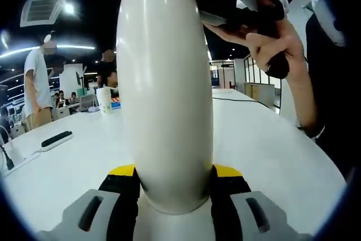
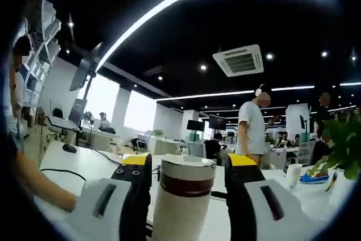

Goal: Grasp the water cup twist off the cup lid place the cup lid on the table

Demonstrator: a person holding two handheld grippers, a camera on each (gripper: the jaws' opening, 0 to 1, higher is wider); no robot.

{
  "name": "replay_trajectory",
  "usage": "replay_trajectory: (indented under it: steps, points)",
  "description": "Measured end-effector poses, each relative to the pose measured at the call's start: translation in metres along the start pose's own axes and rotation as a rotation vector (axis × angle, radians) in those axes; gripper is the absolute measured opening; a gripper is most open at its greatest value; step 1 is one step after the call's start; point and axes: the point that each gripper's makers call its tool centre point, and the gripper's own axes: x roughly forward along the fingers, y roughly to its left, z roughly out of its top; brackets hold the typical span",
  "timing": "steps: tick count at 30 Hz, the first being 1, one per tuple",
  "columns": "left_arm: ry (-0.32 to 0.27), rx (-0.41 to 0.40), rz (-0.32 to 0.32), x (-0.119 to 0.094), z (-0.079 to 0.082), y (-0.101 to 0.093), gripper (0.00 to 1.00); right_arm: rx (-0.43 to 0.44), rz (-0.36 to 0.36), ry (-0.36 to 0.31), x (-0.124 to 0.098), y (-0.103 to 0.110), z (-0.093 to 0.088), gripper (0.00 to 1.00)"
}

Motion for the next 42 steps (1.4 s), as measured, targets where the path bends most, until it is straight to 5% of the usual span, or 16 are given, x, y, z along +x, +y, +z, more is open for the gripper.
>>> replay_trajectory:
  steps: [10, 18, 23, 24, 31, 37, 42]
  points:
    - [0.001, 0.0, -0.001, 0.0, 0.0, -0.001, 0.51, 0.01, 0.03, 0.012, 0.006, -0.003, -0.004, 0.47]
    - [0.001, -0.002, -0.001, 0.0, 0.0, -0.001, 0.51, 0.075, 0.331, -0.013, 0.007, 0.005, -0.004, 0.46]
    - [0.001, -0.002, -0.004, 0.0, 0.0, -0.001, 0.51, 0.295, 0.549, 0.032, 0.009, 0.005, -0.01, 0.46]
    - [0.001, -0.004, -0.003, 0.0, 0.0, -0.002, 0.51, 0.281, 0.611, 0.04, 0.008, 0.007, -0.011, 0.46]
    - [0.002, -0.005, -0.004, 0.0, 0.0, -0.002, 0.51, 0.224, 0.733, 0.038, 0.011, 0.011, -0.011, 0.46]
    - [0.002, -0.001, -0.004, 0.0, 0.0, -0.002, 0.51, 0.247, 0.693, 0.031, 0.012, 0.011, -0.011, 0.46]
    - [0.002, 0.002, -0.005, 0.0, 0.0, -0.002, 0.51, 0.323, 0.478, 0.003, 0.009, 0.0, -0.005, 0.57]
